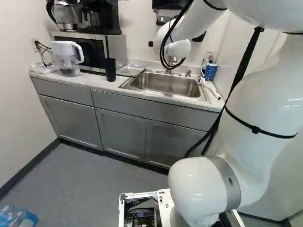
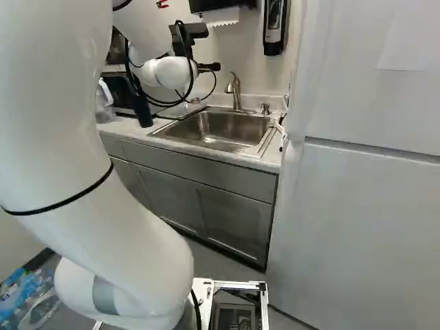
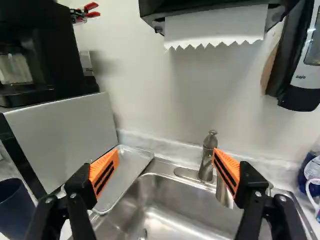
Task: Rinse the cup and place it in the tray
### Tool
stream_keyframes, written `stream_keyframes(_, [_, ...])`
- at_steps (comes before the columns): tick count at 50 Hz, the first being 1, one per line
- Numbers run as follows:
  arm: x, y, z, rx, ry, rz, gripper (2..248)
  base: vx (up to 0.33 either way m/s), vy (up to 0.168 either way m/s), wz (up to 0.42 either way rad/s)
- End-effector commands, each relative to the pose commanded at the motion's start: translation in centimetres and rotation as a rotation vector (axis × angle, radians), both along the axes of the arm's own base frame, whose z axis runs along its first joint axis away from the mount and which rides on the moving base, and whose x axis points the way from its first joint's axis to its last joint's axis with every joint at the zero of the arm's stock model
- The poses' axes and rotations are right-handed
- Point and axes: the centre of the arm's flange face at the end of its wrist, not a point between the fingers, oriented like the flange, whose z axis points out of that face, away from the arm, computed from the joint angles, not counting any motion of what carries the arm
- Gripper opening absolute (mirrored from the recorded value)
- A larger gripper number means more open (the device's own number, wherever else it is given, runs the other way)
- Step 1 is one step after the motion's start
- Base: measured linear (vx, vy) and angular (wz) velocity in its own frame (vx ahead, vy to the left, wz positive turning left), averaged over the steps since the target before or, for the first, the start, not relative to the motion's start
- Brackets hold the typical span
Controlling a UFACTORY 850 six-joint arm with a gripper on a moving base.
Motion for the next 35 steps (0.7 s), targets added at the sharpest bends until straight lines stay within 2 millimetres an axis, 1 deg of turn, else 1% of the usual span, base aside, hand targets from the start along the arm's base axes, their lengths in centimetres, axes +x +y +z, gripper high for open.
stream_keyframes(15, [0.0, 0.0, 0.0, 0.0, 0.0, 0.0, 247, 0.063, 0.002, 0.008])
stream_keyframes(35, [0.0, 0.0, 0.0, 0.0, 0.0, 0.0, 247, 0.001, 0.0, 0.0])
